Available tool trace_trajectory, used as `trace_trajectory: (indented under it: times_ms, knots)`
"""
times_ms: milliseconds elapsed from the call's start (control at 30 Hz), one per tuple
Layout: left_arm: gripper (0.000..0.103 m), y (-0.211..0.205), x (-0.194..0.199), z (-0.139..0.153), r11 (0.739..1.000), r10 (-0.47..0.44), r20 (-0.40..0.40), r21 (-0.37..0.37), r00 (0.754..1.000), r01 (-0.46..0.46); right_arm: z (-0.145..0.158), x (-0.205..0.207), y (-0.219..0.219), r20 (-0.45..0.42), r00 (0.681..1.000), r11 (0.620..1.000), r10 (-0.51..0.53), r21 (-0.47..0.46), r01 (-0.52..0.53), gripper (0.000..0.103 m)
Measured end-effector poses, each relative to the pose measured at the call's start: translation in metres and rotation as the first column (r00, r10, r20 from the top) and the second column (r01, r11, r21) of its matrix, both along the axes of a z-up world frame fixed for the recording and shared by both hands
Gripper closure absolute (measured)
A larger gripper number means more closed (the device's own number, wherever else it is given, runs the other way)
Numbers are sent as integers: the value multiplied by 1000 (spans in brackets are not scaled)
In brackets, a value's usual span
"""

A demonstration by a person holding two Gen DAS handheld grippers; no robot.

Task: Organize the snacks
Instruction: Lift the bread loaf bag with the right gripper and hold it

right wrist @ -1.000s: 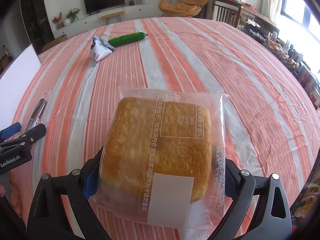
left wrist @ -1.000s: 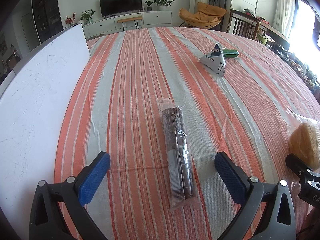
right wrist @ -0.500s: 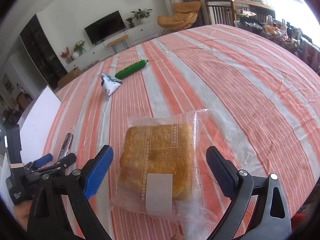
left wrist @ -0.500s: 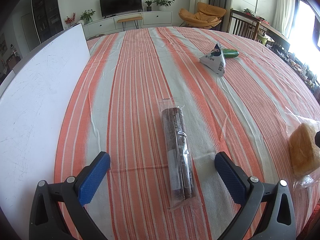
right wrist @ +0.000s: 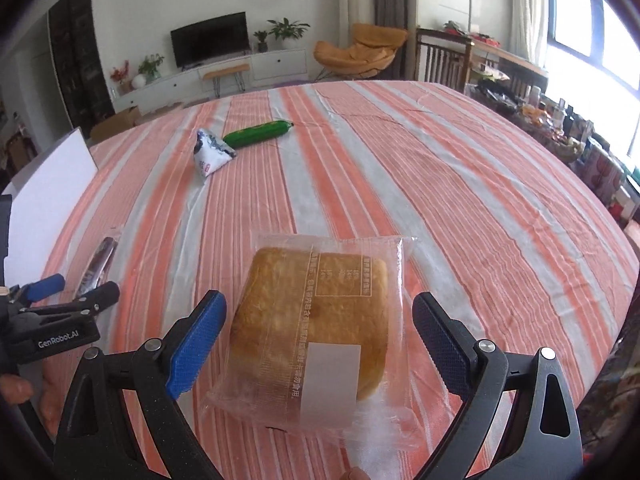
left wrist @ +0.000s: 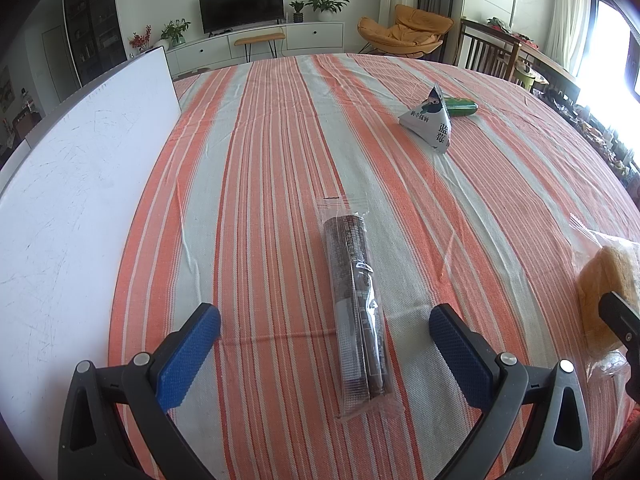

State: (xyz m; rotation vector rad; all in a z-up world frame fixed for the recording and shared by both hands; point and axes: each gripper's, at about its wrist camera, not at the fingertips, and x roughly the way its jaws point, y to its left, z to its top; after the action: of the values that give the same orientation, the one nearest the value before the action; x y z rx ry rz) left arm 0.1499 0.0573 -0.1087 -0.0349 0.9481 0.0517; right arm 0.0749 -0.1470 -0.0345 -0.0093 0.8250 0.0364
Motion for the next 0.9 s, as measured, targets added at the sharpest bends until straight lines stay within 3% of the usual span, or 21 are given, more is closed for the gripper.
trace_trajectory:
  times_ms: [133,233,900]
  knots:
    - [0,0,0,0,1000,0,0,0,1000,0,-23,11,8,-115,993,996,2,-87,-12,7]
    - [0,0,0,0,1000,0,0,0,1000,0,-28,14,-6,-136,991,1000,-8,12,10,6]
    - [0,0,0,0,1000,0,0,0,1000,0,-30,13,-9,-136,991,1000,-14,4,15,6]
